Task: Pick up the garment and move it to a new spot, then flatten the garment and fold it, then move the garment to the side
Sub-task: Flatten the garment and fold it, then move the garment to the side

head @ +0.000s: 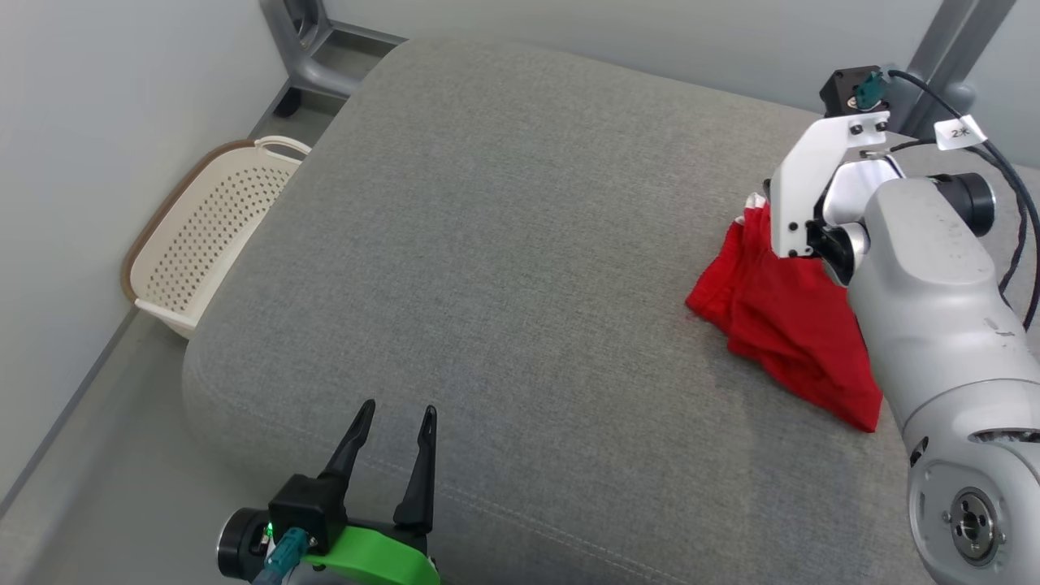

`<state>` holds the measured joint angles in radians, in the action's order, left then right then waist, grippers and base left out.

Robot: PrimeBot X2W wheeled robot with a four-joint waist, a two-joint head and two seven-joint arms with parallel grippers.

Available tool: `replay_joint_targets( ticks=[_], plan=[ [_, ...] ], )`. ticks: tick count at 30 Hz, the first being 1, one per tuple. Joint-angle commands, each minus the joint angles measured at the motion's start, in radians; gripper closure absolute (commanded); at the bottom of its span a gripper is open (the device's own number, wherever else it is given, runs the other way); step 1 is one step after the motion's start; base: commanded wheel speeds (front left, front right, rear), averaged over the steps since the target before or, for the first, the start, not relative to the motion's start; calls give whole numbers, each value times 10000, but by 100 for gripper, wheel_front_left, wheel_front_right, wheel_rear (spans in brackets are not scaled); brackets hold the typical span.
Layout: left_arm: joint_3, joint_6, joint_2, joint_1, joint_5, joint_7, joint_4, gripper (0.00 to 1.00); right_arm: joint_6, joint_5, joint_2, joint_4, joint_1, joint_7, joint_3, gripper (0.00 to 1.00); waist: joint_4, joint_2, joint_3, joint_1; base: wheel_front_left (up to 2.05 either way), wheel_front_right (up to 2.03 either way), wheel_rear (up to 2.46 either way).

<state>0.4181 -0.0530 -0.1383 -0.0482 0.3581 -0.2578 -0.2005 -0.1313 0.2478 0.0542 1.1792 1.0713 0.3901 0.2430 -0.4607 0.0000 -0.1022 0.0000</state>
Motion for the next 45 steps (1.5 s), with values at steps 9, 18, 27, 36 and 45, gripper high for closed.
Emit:
replay_joint_targets(
  ticks=[9, 18, 27, 36, 45],
  plan=[
    [-138, -121, -211, 181, 52, -76, 89, 0, 12, -209, 917, 237, -728, 542, 608, 0, 1021, 0, 579, 0, 0, 0, 0],
    [-91, -172, -259, 153, 81, -64, 241, 0, 10, -365, 1058, 37, -1687, 1122, 1853, 0, 1283, 0, 381, 0, 0, 0, 0],
    [7, -176, -176, -106, 84, -65, 243, 0, 9, -157, 493, -371, -1791, 1361, 2973, 0, 1094, 0, -124, 0, 0, 0, 0],
    [37, -77, -113, -298, 117, -68, 125, 0, 9, 421, 128, -580, -2000, 2051, 3773, 0, 890, 0, -292, 0, 0, 0, 0],
    [1, -71, -28, -406, 116, -76, 24, 0, 9, 860, 18, -812, -1929, 1931, 4177, 100, 832, 0, -383, 0, 0, 0, 0]
  ],
)
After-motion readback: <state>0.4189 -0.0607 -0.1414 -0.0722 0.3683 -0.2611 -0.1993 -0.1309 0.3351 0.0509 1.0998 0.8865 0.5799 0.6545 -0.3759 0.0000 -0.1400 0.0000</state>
